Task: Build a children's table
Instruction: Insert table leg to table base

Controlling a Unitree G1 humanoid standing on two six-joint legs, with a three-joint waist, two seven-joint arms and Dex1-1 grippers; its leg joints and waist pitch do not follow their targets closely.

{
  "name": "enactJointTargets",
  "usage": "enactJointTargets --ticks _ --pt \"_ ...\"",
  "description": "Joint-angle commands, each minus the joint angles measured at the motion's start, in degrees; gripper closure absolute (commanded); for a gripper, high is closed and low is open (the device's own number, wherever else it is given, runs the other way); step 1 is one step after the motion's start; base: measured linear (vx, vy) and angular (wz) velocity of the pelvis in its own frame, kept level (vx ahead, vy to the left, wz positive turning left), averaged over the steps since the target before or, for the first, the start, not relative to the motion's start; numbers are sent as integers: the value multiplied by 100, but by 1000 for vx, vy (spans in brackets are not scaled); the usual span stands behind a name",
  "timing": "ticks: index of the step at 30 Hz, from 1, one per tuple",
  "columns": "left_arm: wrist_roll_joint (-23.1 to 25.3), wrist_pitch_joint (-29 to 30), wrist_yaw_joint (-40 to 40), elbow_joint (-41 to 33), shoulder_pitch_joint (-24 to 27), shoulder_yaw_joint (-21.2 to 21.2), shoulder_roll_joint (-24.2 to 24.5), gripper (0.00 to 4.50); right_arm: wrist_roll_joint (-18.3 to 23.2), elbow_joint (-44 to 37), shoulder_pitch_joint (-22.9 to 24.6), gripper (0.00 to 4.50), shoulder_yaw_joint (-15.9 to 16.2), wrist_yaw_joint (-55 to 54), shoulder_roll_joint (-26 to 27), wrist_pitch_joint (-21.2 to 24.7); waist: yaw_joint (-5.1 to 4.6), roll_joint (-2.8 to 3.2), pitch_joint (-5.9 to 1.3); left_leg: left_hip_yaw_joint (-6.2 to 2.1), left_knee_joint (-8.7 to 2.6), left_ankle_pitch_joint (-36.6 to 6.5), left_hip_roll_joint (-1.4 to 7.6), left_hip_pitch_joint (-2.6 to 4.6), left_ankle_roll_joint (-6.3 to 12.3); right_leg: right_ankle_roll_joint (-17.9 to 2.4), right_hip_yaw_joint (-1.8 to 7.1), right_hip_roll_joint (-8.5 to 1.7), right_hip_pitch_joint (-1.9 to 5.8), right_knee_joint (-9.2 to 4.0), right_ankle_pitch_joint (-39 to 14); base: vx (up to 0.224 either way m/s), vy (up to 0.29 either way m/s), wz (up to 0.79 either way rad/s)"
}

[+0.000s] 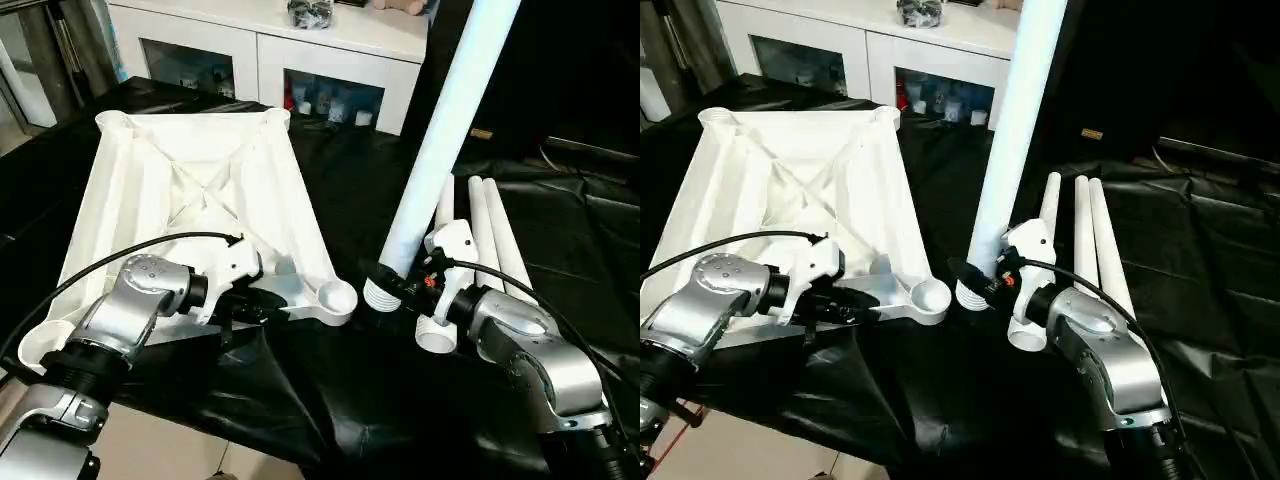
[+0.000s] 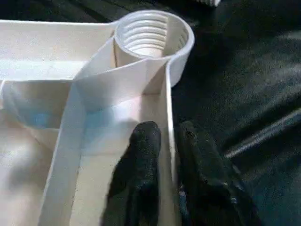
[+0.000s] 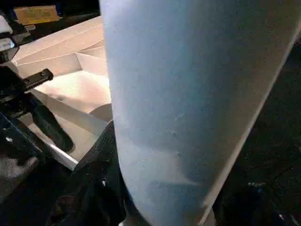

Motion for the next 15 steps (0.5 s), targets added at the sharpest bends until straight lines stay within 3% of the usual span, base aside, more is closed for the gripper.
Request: enactJointTargets --ticks 1,8,9,12,15 --pt "289 38 48 191 84 -197 83 406 -3 47 -150 259 5 34 -42 -7 13 81 -337 13 -426 -616 162 12 -82 -1191 224 -403 272 -440 -338 0 0 0" --pt "433 -52 59 229 51 -273 127 445 60 312 -391 259 68 203 50 -42 -2 97 -336 18 -425 -695 165 23 -84 -1224 225 -403 246 -451 -433 0 0 0" --pt "402 -25 44 232 38 -229 99 445 127 475 -505 259 107 355 88 -31 -1 69 -339 17 -425 -692 166 15 -73 -1225 224 -403 256 -444 -442 0 0 0" --pt "442 -28 42 199 33 -259 58 448 305 697 -649 259 155 631 163 75 -1 81 -341 13 -428 -701 173 13 -52 -1267 219 -415 247 -442 -449 0 0 0" --pt "357 -35 130 140 -8 -211 -145 450 316 1038 -811 259 174 711 296 -2 17 36 -345 17 -424 -586 174 0 -17 -1274 217 -427 259 -433 -400 0 0 0"
